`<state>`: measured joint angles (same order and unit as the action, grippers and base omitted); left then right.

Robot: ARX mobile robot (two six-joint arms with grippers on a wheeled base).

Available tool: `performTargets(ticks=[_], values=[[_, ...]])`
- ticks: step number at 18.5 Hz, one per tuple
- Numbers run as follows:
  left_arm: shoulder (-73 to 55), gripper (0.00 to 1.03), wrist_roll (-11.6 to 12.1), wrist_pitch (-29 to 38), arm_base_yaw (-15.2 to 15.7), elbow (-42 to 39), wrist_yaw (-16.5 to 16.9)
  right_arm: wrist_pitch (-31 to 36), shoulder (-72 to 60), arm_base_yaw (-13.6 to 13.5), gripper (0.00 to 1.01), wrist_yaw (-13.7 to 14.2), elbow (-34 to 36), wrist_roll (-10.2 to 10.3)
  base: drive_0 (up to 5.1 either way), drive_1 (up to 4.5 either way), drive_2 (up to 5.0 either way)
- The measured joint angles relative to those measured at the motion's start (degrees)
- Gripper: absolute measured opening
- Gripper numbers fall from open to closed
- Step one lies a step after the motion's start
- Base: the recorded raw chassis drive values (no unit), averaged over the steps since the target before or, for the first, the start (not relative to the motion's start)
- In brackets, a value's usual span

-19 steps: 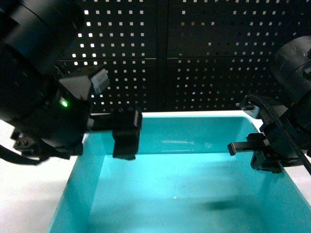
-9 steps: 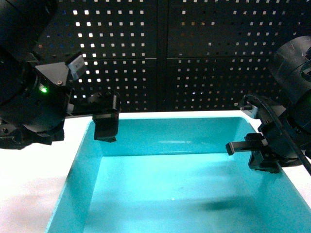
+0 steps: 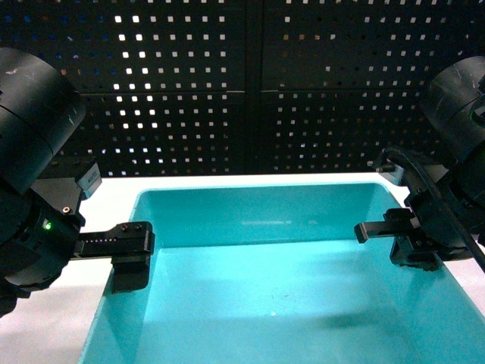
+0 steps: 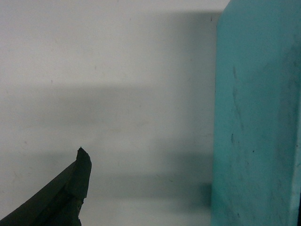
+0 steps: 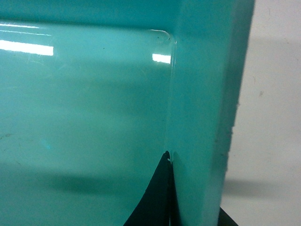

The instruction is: Stack blue boxes stably on right

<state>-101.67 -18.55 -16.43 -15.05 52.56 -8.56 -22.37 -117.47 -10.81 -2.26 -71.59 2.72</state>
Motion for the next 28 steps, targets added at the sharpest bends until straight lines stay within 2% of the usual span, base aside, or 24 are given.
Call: performTargets(ticks=[4, 7, 11, 16, 20, 21, 22, 23, 26, 28], values=[[-4.3, 0.98, -2.5, -2.4, -0.1, 1.4, 2.1, 0.0, 0.0, 0.0, 0.02, 0.0, 0.0, 0.0, 0.0, 0.00, 0.0], [-4.5, 0.98, -3.1, -3.3, -0.1, 2.4, 2.6, 0.0, 0.0, 0.0, 0.02, 0.1, 0.0, 0.0, 0.0, 0.00, 0.0], [-5.4, 0.98, -4.8, -4.7, -0.6, 8.0, 4.7, 0.0, 0.0, 0.0, 0.02, 0.1, 0.0, 0.0, 0.0, 0.00, 0.0], [-8.3, 0.98, -5.5, -4.5, -1.7, 9.4, 4.6, 0.0, 0.0, 0.0, 0.02, 0.1, 0.0, 0.0, 0.0, 0.00, 0.0], [-9.5, 0.98, -5.6, -1.6, -2.6, 9.2, 3.6, 0.0, 0.0, 0.0, 0.02, 0.1, 0.0, 0.0, 0.0, 0.00, 0.0], [-9.5, 0.90, -5.6, -1.6, -3.0, 8.9, 3.7, 0.0, 0.0, 0.0, 0.02, 0.1, 0.0, 0.0, 0.0, 0.00, 0.0], [-9.6, 0.72, -5.7, -1.9, -3.7, 8.6, 4.1, 0.0, 0.0, 0.0, 0.02, 0.1, 0.0, 0.0, 0.0, 0.00, 0.0], [-9.6, 0.44, -6.3, -2.4, -4.4, 8.5, 4.0, 0.0, 0.0, 0.0, 0.02, 0.1, 0.0, 0.0, 0.0, 0.00, 0.0], [-9.5, 0.23, -6.6, -2.0, -4.4, 7.6, 3.3, 0.0, 0.0, 0.0, 0.02, 0.1, 0.0, 0.0, 0.0, 0.00, 0.0], [-8.9, 0.08, -7.1, -0.5, -4.3, 6.2, 0.6, 0.0, 0.0, 0.0, 0.02, 0.0, 0.0, 0.0, 0.0, 0.00, 0.0]])
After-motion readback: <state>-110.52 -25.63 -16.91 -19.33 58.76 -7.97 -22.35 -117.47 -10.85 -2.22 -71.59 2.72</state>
